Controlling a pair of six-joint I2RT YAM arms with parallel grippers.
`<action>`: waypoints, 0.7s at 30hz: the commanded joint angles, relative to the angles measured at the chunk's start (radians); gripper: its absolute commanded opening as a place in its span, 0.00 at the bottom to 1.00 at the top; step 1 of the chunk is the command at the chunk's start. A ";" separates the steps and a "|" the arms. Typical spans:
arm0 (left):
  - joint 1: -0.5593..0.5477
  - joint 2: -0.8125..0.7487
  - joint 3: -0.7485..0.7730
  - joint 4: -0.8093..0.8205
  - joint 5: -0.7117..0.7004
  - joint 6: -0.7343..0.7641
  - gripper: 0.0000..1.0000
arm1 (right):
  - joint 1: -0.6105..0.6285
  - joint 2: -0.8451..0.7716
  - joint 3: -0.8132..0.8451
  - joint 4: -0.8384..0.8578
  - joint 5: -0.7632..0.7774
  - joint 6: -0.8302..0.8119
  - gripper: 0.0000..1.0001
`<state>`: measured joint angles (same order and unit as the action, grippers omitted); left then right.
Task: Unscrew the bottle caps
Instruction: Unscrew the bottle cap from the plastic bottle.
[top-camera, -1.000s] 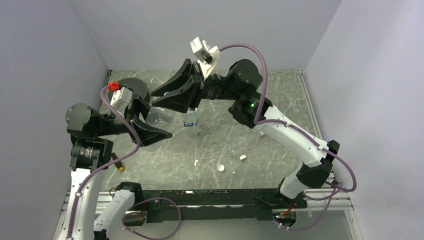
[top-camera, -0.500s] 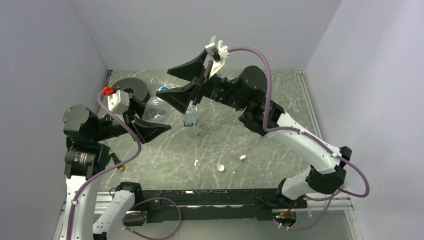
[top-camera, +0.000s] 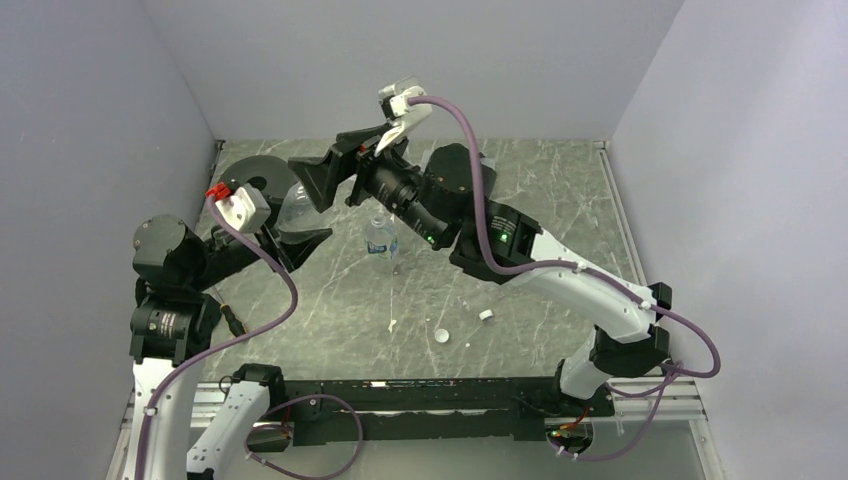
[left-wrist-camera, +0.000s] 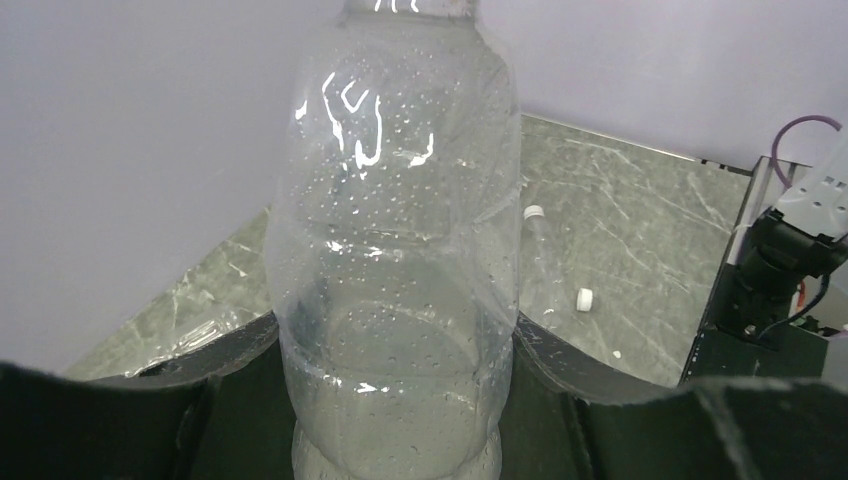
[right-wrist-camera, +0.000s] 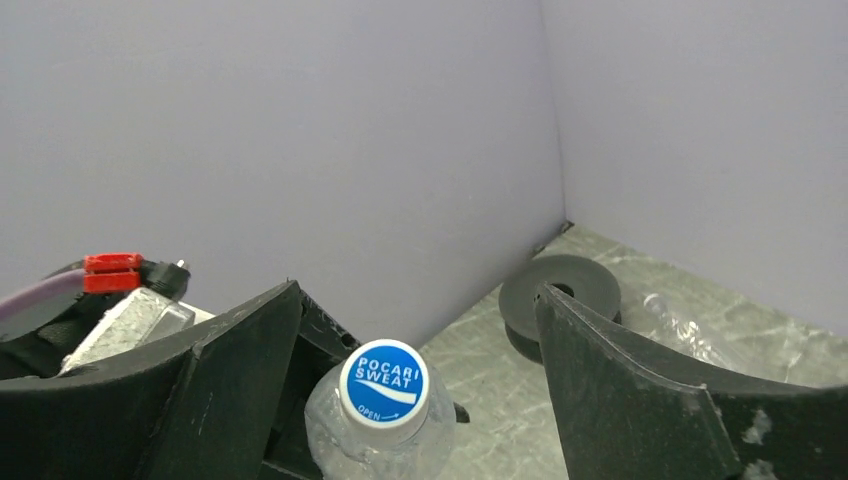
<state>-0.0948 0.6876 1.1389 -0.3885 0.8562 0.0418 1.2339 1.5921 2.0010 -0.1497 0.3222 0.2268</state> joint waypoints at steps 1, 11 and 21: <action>0.004 -0.008 -0.002 0.006 -0.039 0.036 0.00 | 0.003 0.014 0.033 -0.011 0.049 0.031 0.85; 0.004 -0.007 -0.009 0.019 -0.052 0.020 0.00 | 0.000 0.059 0.074 -0.026 -0.006 0.072 0.64; 0.004 -0.010 -0.006 0.001 -0.044 0.023 0.00 | -0.023 0.057 0.047 0.007 -0.056 0.095 0.20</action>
<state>-0.0948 0.6876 1.1328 -0.3943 0.8131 0.0605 1.2205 1.6688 2.0354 -0.1875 0.2882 0.3172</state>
